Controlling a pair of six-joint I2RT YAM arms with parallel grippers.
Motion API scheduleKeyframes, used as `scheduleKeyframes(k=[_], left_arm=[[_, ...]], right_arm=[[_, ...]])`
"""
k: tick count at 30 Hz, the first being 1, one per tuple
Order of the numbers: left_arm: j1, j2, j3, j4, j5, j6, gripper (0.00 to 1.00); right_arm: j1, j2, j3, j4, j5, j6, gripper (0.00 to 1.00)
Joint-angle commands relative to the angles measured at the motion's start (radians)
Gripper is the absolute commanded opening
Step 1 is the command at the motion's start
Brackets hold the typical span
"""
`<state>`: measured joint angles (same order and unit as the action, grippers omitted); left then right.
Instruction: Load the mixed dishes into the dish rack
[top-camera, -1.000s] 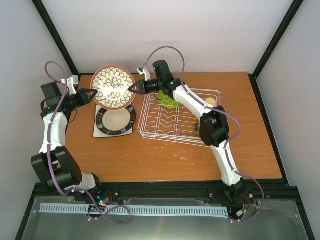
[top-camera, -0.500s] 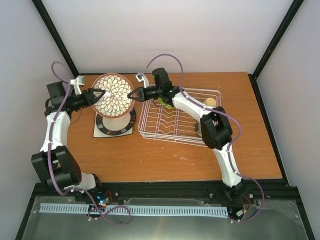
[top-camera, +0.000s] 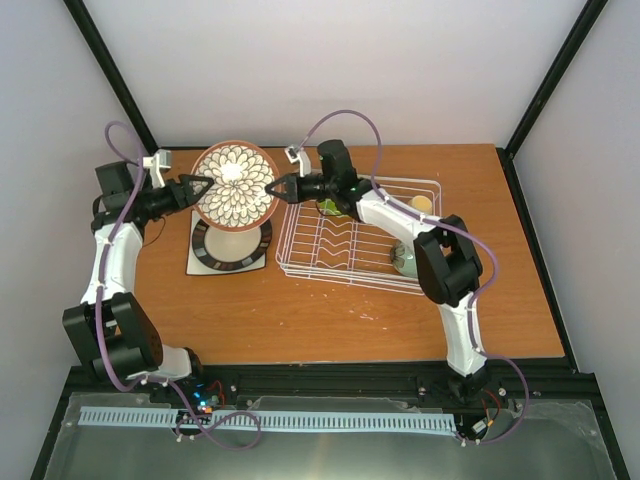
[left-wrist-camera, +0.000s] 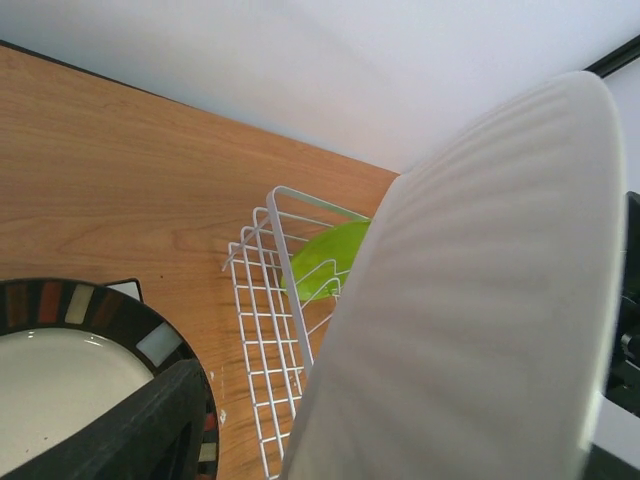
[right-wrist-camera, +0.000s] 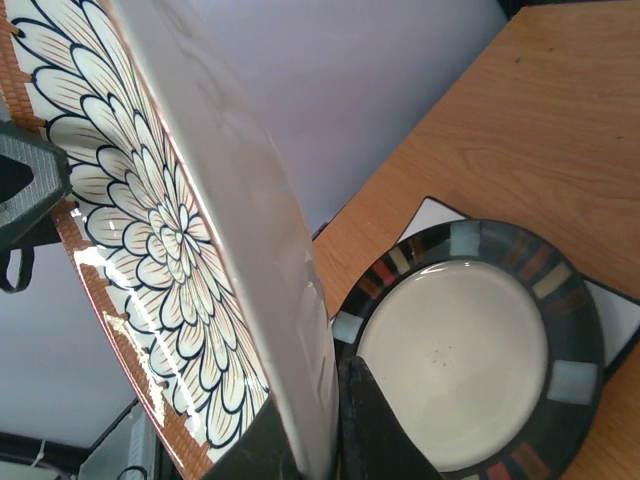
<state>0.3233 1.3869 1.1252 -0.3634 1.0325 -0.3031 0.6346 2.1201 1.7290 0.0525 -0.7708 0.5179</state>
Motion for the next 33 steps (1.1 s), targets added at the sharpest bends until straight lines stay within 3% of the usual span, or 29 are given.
scheduleKeyframes(k=[1,8,20,28,33], left_arm=[[-0.001,-0.053,0.021,0.092,0.012,-0.028,0.67],[0.002,-0.143,-0.034,0.313,0.064,-0.140,0.72],[0.017,-0.149,-0.048,0.265,0.002,-0.102,0.75],[0.039,-0.131,-0.082,0.236,0.000,-0.060,0.75],[0.049,-0.125,-0.098,0.227,-0.002,-0.041,0.75]], right_arm=[[-0.029,-0.123,-0.031,0.190,0.032,0.025,0.03],[-0.059,-0.178,-0.096,0.203,0.103,-0.006,0.03],[-0.122,-0.351,-0.234,0.196,0.258,-0.175,0.03],[-0.151,-0.527,-0.365,0.146,0.462,-0.422,0.03],[-0.164,-0.651,-0.498,0.209,0.613,-0.574,0.03]])
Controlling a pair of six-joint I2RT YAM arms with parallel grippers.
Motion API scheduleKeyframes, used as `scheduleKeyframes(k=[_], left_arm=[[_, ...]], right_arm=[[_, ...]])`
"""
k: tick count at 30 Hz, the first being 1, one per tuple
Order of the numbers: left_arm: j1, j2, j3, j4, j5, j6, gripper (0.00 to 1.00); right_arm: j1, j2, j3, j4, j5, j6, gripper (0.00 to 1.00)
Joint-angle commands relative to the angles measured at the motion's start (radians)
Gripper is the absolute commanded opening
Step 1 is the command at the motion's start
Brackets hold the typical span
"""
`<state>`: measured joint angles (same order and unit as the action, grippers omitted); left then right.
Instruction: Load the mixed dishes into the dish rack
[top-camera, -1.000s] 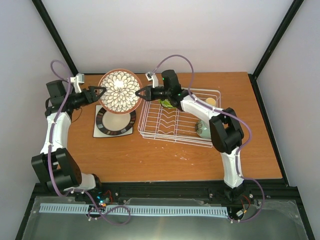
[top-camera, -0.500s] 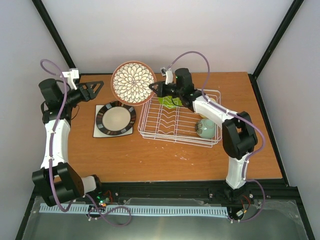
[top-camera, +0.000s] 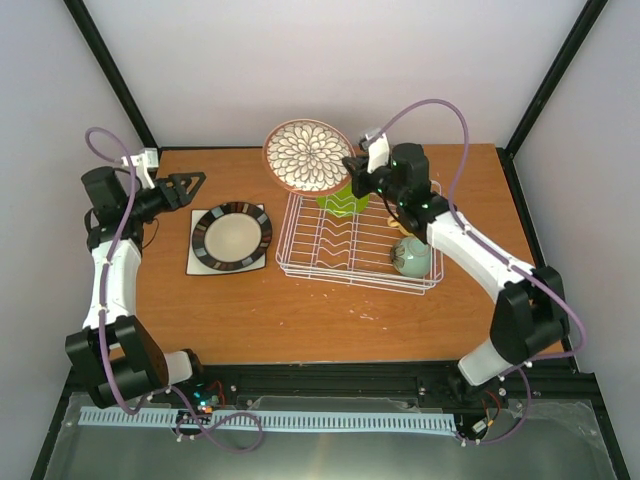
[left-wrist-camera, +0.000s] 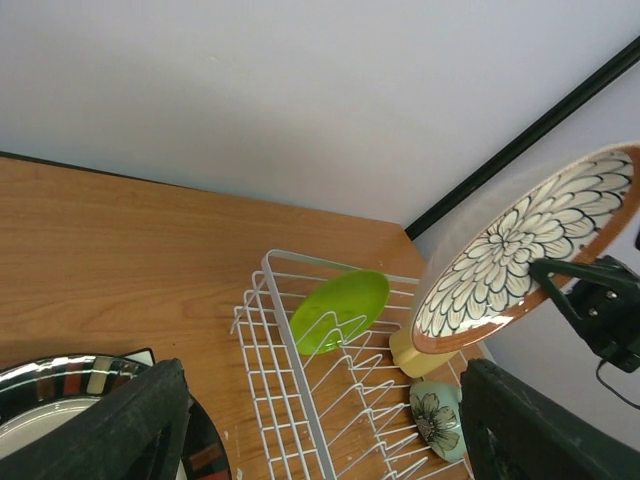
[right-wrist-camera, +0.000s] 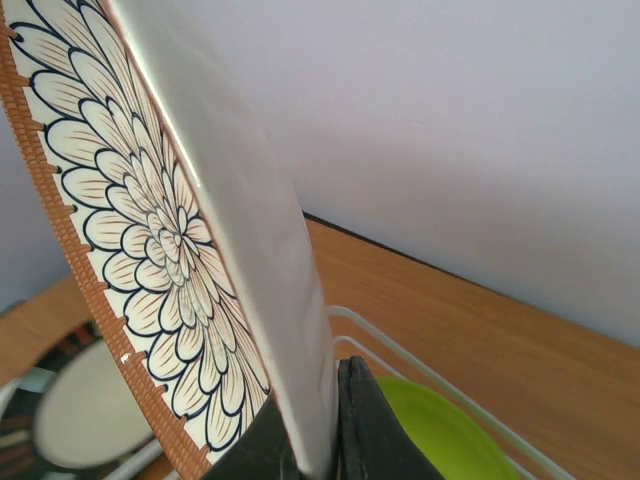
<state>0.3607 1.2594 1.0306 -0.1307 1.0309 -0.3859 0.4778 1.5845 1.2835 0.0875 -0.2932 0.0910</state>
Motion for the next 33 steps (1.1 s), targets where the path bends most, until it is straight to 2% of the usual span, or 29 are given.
scheduleKeyframes(k=[1,8,16,33], left_arm=[[0.013,0.005,-0.007,-0.004,0.000,0.042,0.75],[0.017,0.006,-0.031,0.003,0.001,0.046,0.74],[0.019,0.003,-0.050,0.003,-0.003,0.051,0.74],[0.023,0.014,-0.072,0.005,-0.005,0.063,0.73]], right_arm=[[-0.008,-0.133,-0.072,0.183,0.157,-0.176,0.03],[-0.010,-0.205,-0.170,0.273,0.288,-0.346,0.03],[-0.011,-0.183,-0.175,0.306,0.324,-0.470,0.03],[-0.025,-0.174,-0.236,0.301,0.315,-0.544,0.03]])
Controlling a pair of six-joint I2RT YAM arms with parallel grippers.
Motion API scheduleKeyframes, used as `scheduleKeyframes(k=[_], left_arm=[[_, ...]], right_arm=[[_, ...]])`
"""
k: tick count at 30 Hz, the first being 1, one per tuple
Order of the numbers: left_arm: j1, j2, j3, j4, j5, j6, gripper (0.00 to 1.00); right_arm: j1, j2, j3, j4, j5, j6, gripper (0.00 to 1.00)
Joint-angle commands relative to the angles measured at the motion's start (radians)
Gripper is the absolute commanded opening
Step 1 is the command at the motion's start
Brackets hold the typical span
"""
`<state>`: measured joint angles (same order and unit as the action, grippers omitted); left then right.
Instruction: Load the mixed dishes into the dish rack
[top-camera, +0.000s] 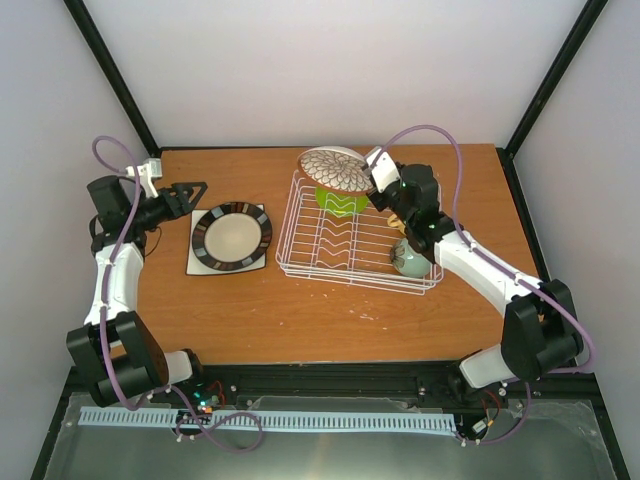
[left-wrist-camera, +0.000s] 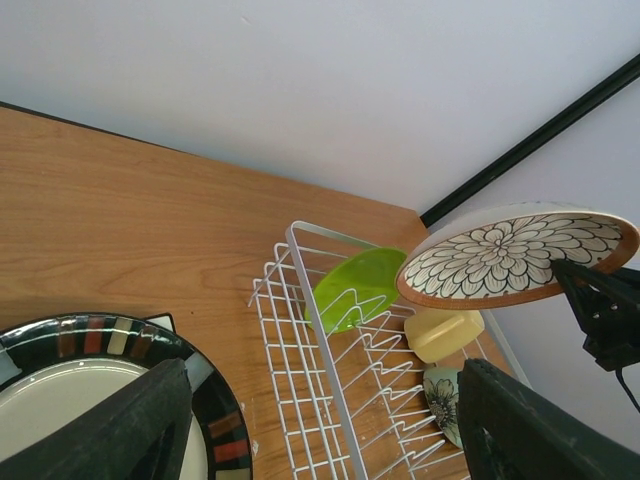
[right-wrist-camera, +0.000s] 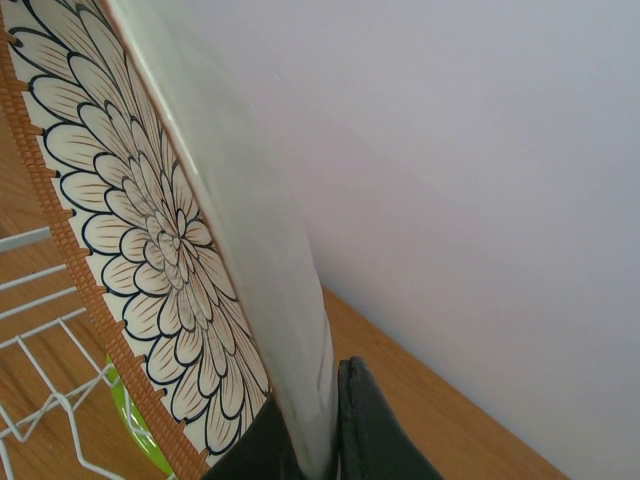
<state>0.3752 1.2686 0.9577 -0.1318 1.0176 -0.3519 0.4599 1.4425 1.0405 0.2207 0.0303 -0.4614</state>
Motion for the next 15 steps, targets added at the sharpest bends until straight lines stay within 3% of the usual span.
scheduleKeyframes(k=[1,15], left_arm=[[0.008,0.006,0.000,0.008,0.009,0.028,0.73],[0.009,0.012,-0.010,0.010,0.005,0.036,0.73]], right_arm=[[-0.007,-0.031,0.002,0.166,-0.008,0.007,0.03],[-0.032,-0.011,-0.065,0.189,-0.014,-0.031,0.03]])
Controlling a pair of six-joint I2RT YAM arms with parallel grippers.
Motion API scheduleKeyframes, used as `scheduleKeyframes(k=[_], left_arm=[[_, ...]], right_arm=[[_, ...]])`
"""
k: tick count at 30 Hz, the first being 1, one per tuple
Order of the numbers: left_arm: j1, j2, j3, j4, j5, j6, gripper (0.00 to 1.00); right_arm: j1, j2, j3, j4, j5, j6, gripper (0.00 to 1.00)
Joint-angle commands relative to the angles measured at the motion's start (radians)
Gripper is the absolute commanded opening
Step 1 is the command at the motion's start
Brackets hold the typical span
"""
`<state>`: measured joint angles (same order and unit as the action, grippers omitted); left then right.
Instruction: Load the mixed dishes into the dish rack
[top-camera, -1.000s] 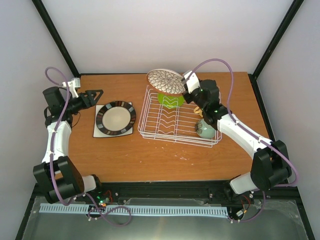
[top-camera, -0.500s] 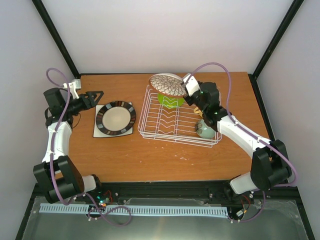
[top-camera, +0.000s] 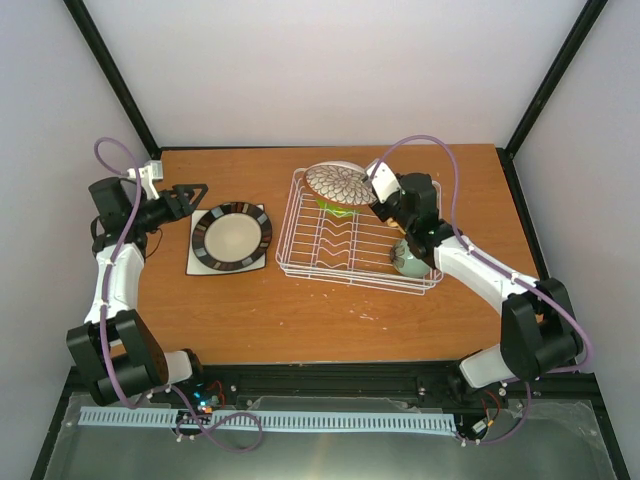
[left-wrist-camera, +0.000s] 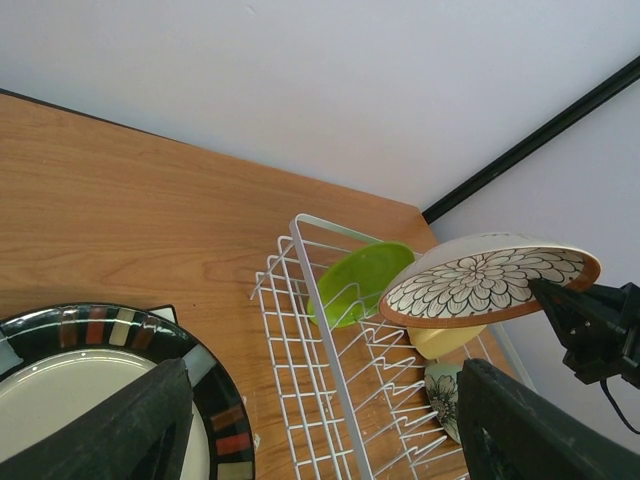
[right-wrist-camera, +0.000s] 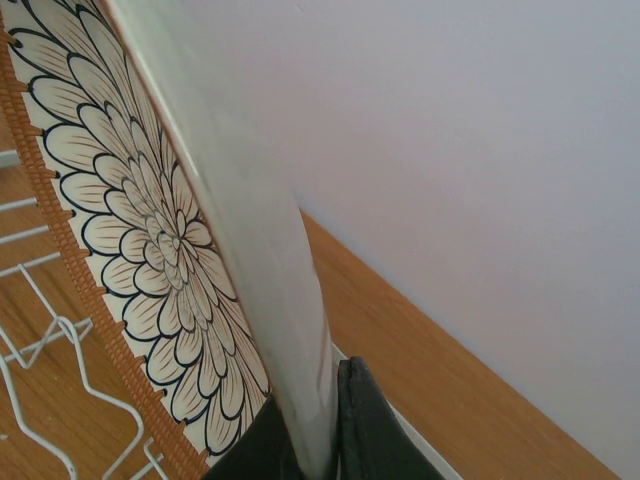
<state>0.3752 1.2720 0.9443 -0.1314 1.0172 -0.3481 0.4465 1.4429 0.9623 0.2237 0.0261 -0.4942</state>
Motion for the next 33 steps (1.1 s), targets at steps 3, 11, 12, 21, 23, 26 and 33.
scheduleKeyframes(k=[3,11,12,21,23,26,33], left_arm=[[0.009,0.009,0.002,0.012,0.002,0.032,0.73],[0.010,0.008,0.007,0.008,-0.009,0.036,0.72],[0.011,0.009,0.008,0.008,-0.009,0.035,0.72],[0.015,0.019,0.014,0.008,-0.012,0.037,0.72],[0.015,0.020,0.011,0.012,-0.012,0.035,0.72],[0.016,0.021,0.010,0.012,-0.014,0.038,0.72],[0.015,0.031,0.005,0.018,-0.011,0.035,0.72]], right_arm=[[-0.033,-0.003,0.010,0.193,-0.024,-0.012,0.03],[-0.046,0.050,0.028,0.215,-0.068,-0.039,0.03],[-0.047,0.058,0.031,0.218,-0.077,-0.041,0.03],[-0.046,0.117,0.064,0.217,-0.139,-0.056,0.03],[-0.046,0.126,0.069,0.210,-0.147,-0.061,0.03],[-0.046,0.139,0.074,0.195,-0.156,-0.068,0.03],[-0.046,0.156,0.087,0.137,-0.144,-0.075,0.03]])
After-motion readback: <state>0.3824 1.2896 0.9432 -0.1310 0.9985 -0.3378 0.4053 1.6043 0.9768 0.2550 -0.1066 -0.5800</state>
